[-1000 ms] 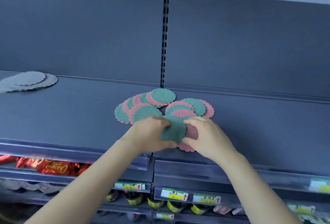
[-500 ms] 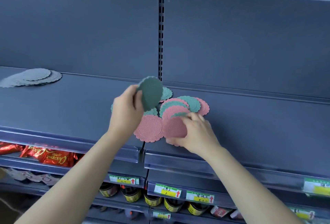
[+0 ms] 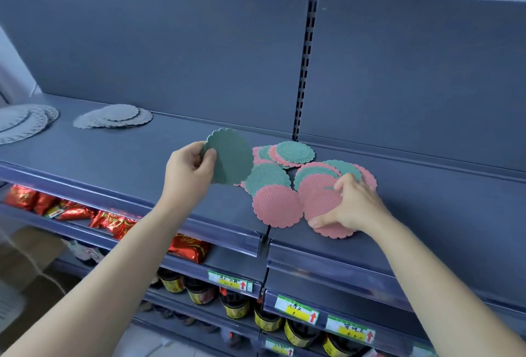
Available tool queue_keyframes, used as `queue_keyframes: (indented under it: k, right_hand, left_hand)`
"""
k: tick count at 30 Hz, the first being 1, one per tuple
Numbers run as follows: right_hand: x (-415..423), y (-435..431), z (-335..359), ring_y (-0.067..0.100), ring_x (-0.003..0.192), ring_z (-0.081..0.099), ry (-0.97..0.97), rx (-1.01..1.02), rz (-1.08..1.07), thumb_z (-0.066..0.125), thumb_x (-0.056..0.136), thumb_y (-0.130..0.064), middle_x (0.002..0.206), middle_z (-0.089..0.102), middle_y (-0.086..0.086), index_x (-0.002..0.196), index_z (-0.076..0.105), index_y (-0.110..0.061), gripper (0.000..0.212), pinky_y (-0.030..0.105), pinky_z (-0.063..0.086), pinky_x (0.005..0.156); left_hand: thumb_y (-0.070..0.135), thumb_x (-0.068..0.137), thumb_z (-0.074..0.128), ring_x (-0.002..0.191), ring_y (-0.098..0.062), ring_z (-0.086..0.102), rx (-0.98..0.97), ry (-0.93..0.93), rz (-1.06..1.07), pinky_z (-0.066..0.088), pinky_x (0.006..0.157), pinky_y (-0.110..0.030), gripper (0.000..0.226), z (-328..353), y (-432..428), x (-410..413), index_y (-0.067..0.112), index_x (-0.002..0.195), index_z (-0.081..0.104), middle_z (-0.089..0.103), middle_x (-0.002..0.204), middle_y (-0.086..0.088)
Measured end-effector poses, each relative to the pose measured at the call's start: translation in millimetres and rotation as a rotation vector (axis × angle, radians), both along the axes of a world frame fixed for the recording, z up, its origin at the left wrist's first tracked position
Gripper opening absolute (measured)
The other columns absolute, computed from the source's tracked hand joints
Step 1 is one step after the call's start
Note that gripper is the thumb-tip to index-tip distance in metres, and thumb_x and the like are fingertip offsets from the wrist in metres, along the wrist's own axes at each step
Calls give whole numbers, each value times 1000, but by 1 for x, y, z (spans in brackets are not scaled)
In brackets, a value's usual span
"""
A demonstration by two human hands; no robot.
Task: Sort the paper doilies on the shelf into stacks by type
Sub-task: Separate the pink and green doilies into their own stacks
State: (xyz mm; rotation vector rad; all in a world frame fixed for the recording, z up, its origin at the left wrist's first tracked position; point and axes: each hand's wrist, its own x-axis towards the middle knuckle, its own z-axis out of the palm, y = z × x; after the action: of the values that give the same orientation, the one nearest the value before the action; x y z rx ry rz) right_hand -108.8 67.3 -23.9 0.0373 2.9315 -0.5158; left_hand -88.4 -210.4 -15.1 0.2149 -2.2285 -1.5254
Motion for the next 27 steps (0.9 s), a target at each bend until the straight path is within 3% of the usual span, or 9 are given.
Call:
queue_keyframes:
  k: [4,8,12,15,17,20,22,24,27]
  right_hand:
    - [-7,-5,8,28,136,31,-141,27,-92,86,37,-62,149,26,11,145,24,-10,135,38,38,103]
    - [-2,-11,12,27,132,36,-120,-38,-178,88,39,-58,145,36,6,141,24,-8,130,36,41,97]
    - [6,-13,12,24,108,46,79,-147,-238,91,52,-39,114,42,-4,124,30,-17,97,32,38,75]
    - [5,-10,21,19,88,50,168,-290,-223,82,69,-20,93,50,-4,111,54,-16,51,28,38,63]
    - [3,-16,32,14,76,52,255,-452,-138,77,74,-17,78,54,-6,91,69,-16,19,26,39,60]
    - [-4,-53,53,7,67,53,452,-643,-24,71,80,-15,73,59,-10,83,68,-18,5,22,40,63]
    - [-11,-92,62,9,71,60,519,-745,25,67,84,-14,80,64,-11,84,61,-19,8,22,44,64]
    - [-20,-137,60,10,73,64,517,-792,68,64,87,-15,79,67,-11,85,55,-20,11,28,50,68]
    - [-34,-205,48,17,80,67,438,-822,74,61,86,-14,75,69,-13,111,56,-26,27,42,56,76]
  left_hand:
    - [32,81,48,72,-18,51,4,9,-1,54,76,-61,17,6,-27,3,25,77,63,57,77,-10]
    - [32,82,49,72,-19,51,-12,0,-33,54,76,-60,20,13,-45,-5,22,73,63,56,77,-8]
    - [13,94,49,73,-22,56,38,12,-71,61,69,-38,22,19,-36,-21,18,80,65,58,80,-11]
    - [9,95,49,71,-18,60,110,39,-111,59,59,-23,22,22,-24,-27,13,83,66,62,76,-8]
    - [9,95,50,68,-12,64,175,36,-139,58,60,-23,24,22,-19,-26,19,82,68,67,70,4]
    - [11,95,53,75,-15,67,230,19,-141,60,69,-31,25,18,-31,-20,26,85,70,72,77,5]
    - [13,95,55,81,-18,66,111,49,-70,57,77,-30,24,14,-52,-15,29,89,72,72,84,1]
    - [15,95,55,82,-14,65,-108,73,49,49,72,-17,21,9,-83,-6,24,103,72,71,90,4]
    - [19,96,52,77,-25,63,-483,66,189,48,64,-27,27,3,-143,7,19,118,68,72,97,-1]
